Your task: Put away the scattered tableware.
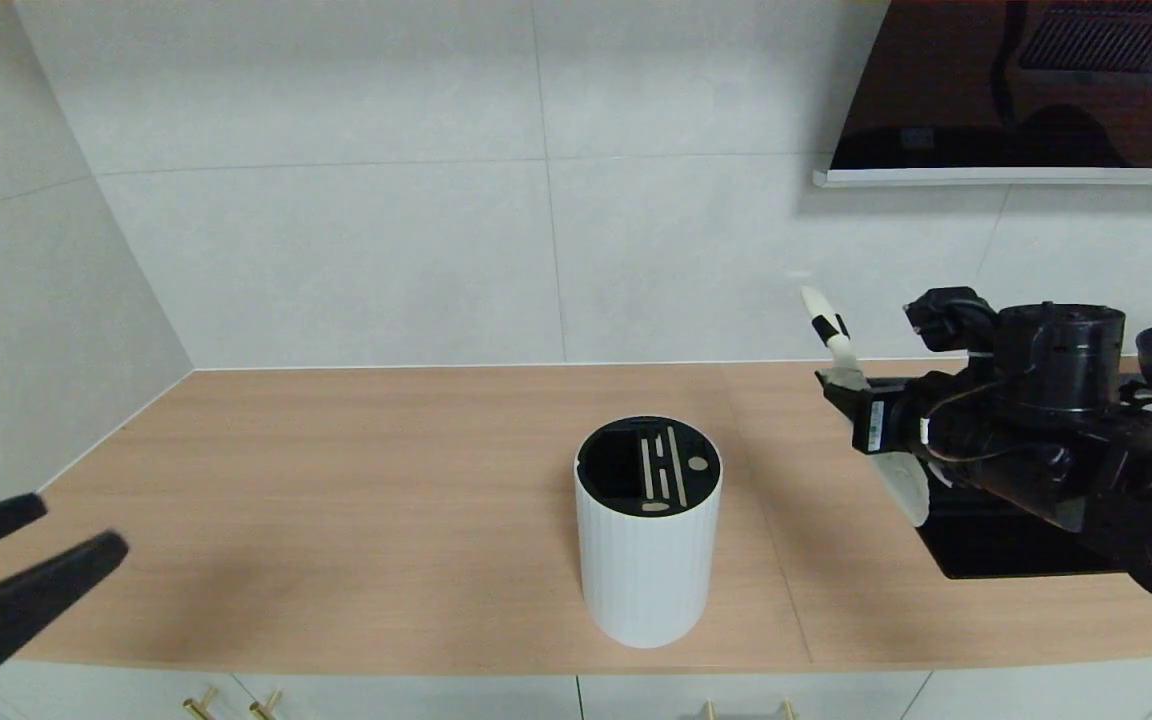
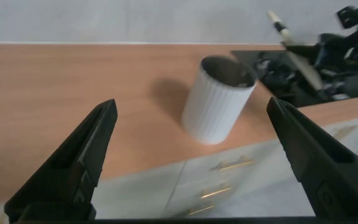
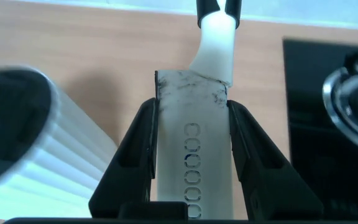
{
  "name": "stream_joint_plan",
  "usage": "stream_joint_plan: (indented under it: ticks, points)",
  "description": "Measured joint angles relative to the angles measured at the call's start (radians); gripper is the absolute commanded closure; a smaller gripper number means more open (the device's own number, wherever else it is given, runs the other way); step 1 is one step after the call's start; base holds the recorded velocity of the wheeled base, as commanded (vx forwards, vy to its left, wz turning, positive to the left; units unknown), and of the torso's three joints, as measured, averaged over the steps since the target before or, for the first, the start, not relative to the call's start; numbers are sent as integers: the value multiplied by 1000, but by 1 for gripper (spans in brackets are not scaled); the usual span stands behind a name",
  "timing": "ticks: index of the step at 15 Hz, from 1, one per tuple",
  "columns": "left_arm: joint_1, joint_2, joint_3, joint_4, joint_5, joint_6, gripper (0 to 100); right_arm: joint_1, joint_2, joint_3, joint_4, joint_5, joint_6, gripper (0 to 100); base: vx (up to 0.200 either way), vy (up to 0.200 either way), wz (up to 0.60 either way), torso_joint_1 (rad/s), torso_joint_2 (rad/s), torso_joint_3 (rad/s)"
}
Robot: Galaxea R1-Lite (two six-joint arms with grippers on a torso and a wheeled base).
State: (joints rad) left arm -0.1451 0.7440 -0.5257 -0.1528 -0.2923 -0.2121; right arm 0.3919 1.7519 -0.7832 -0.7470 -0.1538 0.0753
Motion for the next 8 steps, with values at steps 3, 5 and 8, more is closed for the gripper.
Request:
stream_joint_plan:
  ticks: [3,5,8]
  points:
    - [-5,236,-68,-168,-25,-13,0,57,-7,-116,112,0,4,100,0,0,0,0,0,0]
    - [-12,362,-127,-224,-51,-53,0,99,-19,-131,120,0,33,100,0,0,0,0,0,0]
    - [-54,477,-178,-277,-131,-196,0,143,-46,-131,129,-1,53,100,0,0,0,0,0,0]
